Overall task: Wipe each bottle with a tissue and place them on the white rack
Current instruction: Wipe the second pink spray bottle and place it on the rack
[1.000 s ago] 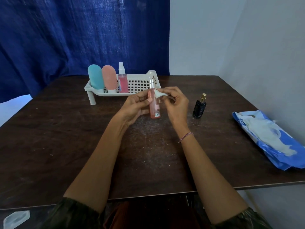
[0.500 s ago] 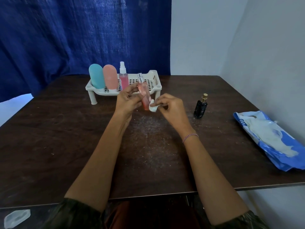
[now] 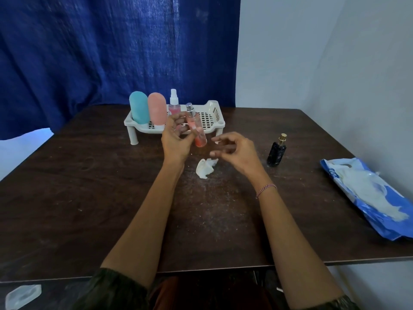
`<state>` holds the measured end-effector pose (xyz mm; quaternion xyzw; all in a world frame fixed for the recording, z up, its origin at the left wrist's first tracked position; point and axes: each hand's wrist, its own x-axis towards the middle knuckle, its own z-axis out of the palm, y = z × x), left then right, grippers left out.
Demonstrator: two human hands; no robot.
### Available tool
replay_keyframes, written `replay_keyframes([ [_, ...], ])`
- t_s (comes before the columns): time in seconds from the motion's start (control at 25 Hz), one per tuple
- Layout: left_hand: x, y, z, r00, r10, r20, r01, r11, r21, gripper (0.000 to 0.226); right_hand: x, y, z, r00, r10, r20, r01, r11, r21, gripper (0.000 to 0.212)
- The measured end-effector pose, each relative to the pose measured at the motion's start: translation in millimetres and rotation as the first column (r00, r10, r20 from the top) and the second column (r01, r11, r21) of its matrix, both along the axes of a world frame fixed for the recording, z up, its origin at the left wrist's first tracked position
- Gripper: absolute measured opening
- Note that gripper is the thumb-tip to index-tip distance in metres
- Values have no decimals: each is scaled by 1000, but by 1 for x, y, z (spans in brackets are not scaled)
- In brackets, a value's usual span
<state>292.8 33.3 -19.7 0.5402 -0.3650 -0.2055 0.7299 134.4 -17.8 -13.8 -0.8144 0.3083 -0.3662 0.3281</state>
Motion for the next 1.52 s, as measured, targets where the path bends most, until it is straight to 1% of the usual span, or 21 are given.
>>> replay_keyframes([
  [0.08, 1, -1, -2, 999, 30, 22, -31, 999, 25, 49, 16, 0, 3, 996, -73, 44, 74, 996, -40, 42],
  [0.16, 2, -2, -1, 998, 53, 26, -54, 998, 32, 48, 33, 0, 6, 994, -97, 53, 102, 990, -99, 42],
  [0.28, -4, -1, -2, 989, 138, 56, -138, 990, 3, 41, 52, -2, 11, 983, -156, 97, 172, 965, -199, 34],
  [0.36, -6, 1, 0, 975, 208, 70, -208, 978, -18, 36, 60, -6, 16, 981, -151, 124, 175, 961, -213, 26],
  [0.44, -7, -1, 3, 975, 210, 71, -210, 978, -14, 37, 67, -10, 22, 981, -145, 129, 170, 964, -207, 26],
  [0.48, -7, -3, 4, 975, 202, 96, -204, 979, 7, 39, 71, -13, 24, 980, -148, 134, 172, 965, -199, 26],
  [0.56, -5, -8, 3, 967, 186, 174, -200, 977, 68, 42, 79, -20, 28, 978, -166, 130, 187, 966, -176, 26],
  [0.64, -4, -12, 4, 961, 180, 211, -212, 967, 139, 42, 89, -27, 30, 979, -189, 80, 199, 970, -140, 27],
  [0.72, -1, -16, 8, 951, 195, 240, -243, 951, 191, 39, 98, -31, 30, 977, -211, 28, 213, 972, -96, 28],
  [0.84, 3, -20, 12, 904, 218, 369, -315, 922, 228, 31, 111, -36, 31, 972, -233, -5, 233, 972, -18, 29],
  [0.92, 5, -21, 14, 883, 212, 418, -339, 906, 256, 26, 117, -39, 31, 969, -243, -42, 243, 970, -6, 28],
  [1.04, 10, -24, 15, 882, 195, 430, -349, 882, 316, 23, 122, -43, 28, 960, -265, -88, 263, 964, -34, 22],
  [1.12, 11, -26, 15, 876, 180, 447, -349, 876, 333, 24, 124, -45, 23, 960, -263, -97, 262, 965, -24, 20],
  [1.24, 13, -26, 14, 873, 171, 457, -353, 868, 349, 25, 126, -46, 17, 957, -275, -88, 276, 961, 3, 20],
  [1.52, 18, -28, 17, 839, 223, 497, -441, 814, 379, 23, 132, -47, 11, 954, -295, -60, 298, 953, 53, 21],
])
